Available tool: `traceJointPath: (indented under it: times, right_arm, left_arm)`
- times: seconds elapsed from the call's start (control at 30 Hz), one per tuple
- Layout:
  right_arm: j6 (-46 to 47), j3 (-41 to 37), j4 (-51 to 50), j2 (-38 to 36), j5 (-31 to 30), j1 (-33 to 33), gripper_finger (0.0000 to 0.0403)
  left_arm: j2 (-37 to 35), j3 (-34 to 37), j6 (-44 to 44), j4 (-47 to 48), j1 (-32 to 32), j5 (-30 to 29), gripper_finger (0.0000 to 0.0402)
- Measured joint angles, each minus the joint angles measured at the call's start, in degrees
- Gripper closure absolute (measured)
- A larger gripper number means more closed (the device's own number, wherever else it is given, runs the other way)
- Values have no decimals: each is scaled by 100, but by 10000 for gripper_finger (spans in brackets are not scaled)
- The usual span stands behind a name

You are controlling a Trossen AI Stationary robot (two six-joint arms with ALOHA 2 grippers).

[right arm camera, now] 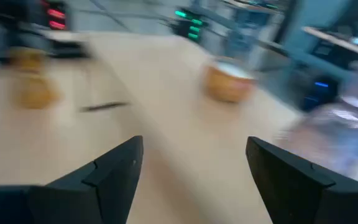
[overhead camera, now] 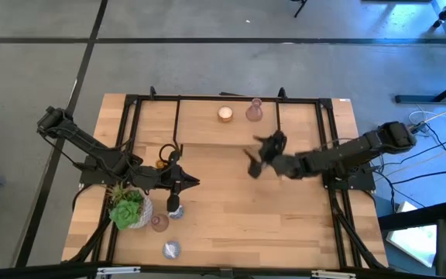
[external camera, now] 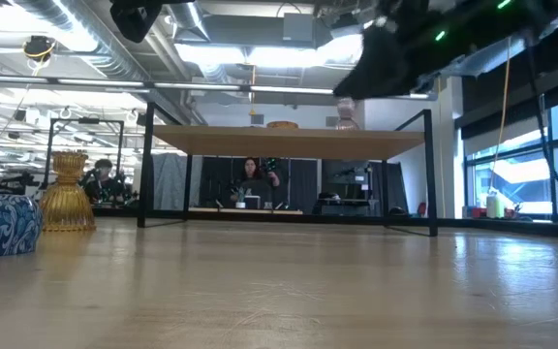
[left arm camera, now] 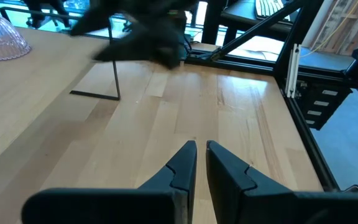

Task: Pick & Place candle stick holders
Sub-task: Put the top blue scented candle on the shelf

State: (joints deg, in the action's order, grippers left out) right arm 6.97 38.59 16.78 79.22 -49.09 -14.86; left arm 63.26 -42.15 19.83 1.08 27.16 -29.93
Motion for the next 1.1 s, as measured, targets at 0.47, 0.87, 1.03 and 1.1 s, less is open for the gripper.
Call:
traceJointPath:
  times: [0.47,0.87,1.03,1.1]
  right_arm:
    - [227,11,168,0,1614,-1989,90]
    - [66,55,923,177,2419,-1896,34]
    - [-18,55,923,180,2685,-1806,38]
    - [-18,55,940,251,2683,-1750,38]
  left_arm:
    - [0,0,60,-1,0,2,371]
    - [2,0,51,103,0,449,371]
    - [2,0,52,380,129,1069,370]
    - [2,0,44,409,210,1176,371]
